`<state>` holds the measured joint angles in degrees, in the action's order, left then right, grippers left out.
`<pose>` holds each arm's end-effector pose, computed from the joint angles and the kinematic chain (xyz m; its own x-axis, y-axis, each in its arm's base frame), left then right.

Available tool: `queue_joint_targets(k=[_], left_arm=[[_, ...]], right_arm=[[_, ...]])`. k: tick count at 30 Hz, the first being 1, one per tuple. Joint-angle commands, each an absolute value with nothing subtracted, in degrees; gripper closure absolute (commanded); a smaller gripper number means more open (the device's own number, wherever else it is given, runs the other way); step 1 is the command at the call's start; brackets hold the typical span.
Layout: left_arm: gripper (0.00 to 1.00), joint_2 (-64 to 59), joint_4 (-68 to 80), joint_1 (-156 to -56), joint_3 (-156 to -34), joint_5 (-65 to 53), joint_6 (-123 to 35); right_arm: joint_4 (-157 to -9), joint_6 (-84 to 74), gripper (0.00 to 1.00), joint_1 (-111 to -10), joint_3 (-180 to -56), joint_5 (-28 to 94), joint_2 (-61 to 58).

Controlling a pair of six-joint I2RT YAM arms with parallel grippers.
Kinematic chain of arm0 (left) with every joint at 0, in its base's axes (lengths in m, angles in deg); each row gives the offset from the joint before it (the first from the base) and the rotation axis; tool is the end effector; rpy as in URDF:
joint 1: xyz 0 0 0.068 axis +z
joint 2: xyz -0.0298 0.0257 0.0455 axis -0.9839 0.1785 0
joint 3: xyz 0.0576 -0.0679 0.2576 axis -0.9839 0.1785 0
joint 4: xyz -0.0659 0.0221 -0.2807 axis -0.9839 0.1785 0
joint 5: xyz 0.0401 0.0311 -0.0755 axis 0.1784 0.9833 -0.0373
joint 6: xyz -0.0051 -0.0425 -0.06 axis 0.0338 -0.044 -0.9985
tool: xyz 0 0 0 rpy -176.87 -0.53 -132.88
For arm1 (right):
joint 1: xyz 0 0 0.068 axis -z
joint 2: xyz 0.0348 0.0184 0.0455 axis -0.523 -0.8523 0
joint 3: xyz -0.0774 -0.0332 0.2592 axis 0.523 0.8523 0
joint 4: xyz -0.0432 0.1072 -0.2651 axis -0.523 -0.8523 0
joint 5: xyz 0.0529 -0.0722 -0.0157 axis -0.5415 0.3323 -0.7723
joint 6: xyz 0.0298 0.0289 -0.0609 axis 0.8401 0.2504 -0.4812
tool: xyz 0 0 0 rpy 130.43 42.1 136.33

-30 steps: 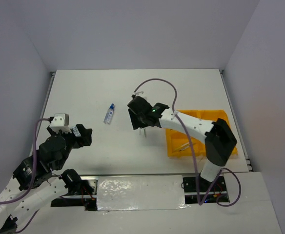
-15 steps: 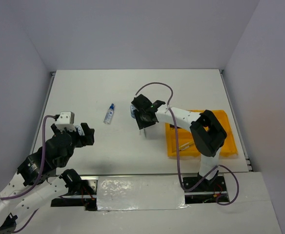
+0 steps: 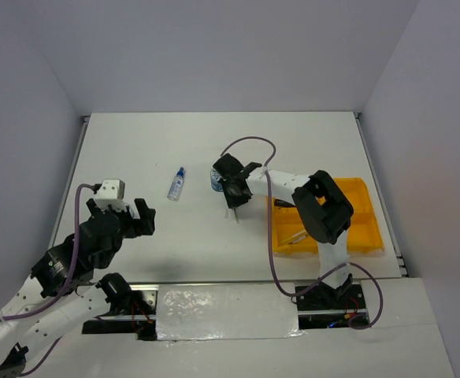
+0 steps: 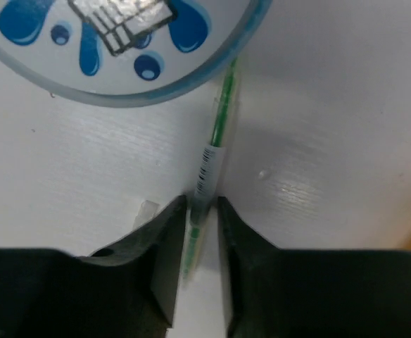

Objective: Sort the stationery into containers
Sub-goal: Pick up the pen from the center of the board, then pick up the pen cap from the center of the board.

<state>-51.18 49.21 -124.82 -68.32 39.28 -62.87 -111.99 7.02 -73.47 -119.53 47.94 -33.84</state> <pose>0.1234 -0.0715 0.3320 -0.3139 -0.2554 -0.9145 0.0168 0.9615 -0.2743 0.3301 0.2863 0.1202 -0.8440 -0.3263 -0.4257 -0.3715 0.9281 0.0252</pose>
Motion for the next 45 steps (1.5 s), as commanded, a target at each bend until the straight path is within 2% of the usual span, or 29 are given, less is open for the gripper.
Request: queue_joint_targets(k=[1,3,4,5,12,21,24,29,32,40,45], left_arm=[[0.01,-50.9,46.56,-124.8,-69.61,38.13,-62.07],[0.01,-50.02,46.12,-124.8,-69.34,37.95,-61.98],[0.01,-48.54,46.03,-124.72,-69.52,37.78,-61.72],[0.01,-47.57,46.29,-124.72,-70.04,37.08,-61.46],[0.01,-36.93,42.79,-124.72,-71.81,32.33,-69.53],[0.01,-11.03,30.05,-125.51,-76.28,27.58,-83.93],[0.04,-2.08,27.14,-126.65,-79.52,27.58,-85.8],[0.1,11.75,28.46,-128.49,-87.0,28.2,-86.15],[0.21,20.44,27.57,-129.72,-90.6,27.75,-85.71],[0.33,32.06,30.47,-130.25,-96.85,29.15,-85.89],[0.39,34.62,31.35,-130.17,-99.48,30.3,-84.49]], right_arm=[[-111.39,8.07,0.72,-72.93,-118.57,49.02,-34.27],[-111.3,8.42,0.85,-72.85,-117.69,48.93,-34.01],[-111.56,8.68,0.98,-72.93,-117.42,48.76,-33.66],[-111.39,9.56,1.0,-72.93,-116.2,48.84,-32.18],[-112.43,13.25,1.0,-72.93,-109.25,52.44,-14.7],[-121.48,16.16,1.0,-73.28,-107.49,57.28,12.19],[-123.42,16.42,1.0,-73.55,-106.09,58.16,18.26],[-125.36,16.42,1.0,-73.55,-103.01,58.6,25.13],[-124.57,16.86,1.0,-73.72,-99.68,58.6,29.35],[-122.99,16.34,1.0,-73.63,-94.75,56.32,33.49],[-122.55,16.25,1.0,-73.72,-93.26,54.91,34.46]])
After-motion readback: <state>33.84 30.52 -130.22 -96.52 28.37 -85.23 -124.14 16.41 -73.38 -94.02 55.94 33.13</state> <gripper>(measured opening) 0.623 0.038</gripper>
